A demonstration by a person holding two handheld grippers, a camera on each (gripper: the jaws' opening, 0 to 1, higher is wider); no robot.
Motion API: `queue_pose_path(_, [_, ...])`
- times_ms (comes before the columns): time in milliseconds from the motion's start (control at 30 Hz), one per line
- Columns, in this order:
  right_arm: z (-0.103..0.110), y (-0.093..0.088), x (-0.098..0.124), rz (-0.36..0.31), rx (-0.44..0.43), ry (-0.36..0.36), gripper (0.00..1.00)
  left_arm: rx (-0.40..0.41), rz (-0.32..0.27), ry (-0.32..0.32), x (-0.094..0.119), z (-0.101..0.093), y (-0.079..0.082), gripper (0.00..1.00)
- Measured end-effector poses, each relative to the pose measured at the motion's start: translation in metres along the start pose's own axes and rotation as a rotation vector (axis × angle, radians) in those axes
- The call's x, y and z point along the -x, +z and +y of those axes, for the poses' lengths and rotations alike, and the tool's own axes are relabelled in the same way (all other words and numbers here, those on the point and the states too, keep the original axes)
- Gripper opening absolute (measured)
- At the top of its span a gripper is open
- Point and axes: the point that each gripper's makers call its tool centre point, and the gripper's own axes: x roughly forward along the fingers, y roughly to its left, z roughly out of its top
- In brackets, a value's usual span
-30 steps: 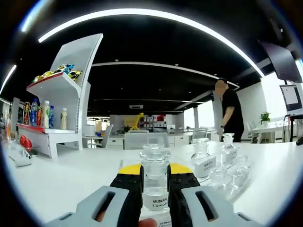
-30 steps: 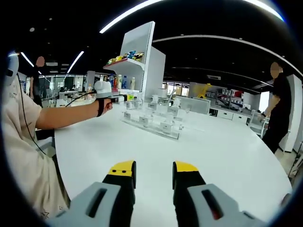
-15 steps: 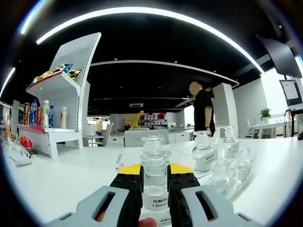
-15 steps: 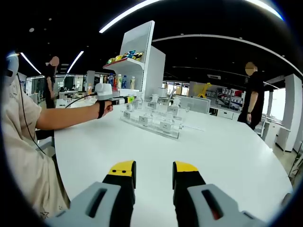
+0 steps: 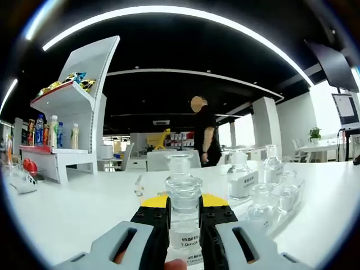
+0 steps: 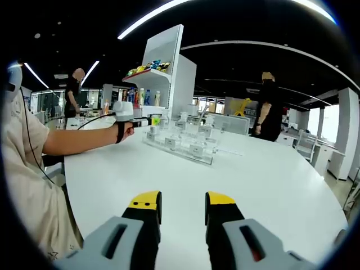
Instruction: Identify the label on the chemical reagent bottle, grasp the chemical reagent bottle, and place it in the designated position on the reagent rack
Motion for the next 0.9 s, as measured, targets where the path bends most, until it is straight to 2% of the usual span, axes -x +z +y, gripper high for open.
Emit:
queue_pose_path(400, [-0.001,0.0,0.001,-0.002,-0.003,-0.001,0.3,0.034,0.03,-0.005,0.003,0.001,-0.011,0.2])
queue_pose_path(900, [-0.001,-0.001,0.001,-0.005,-0.007,0.001,0.3,0.026,0.05,-0.009,0.008,-0.006,-0.017,0.2])
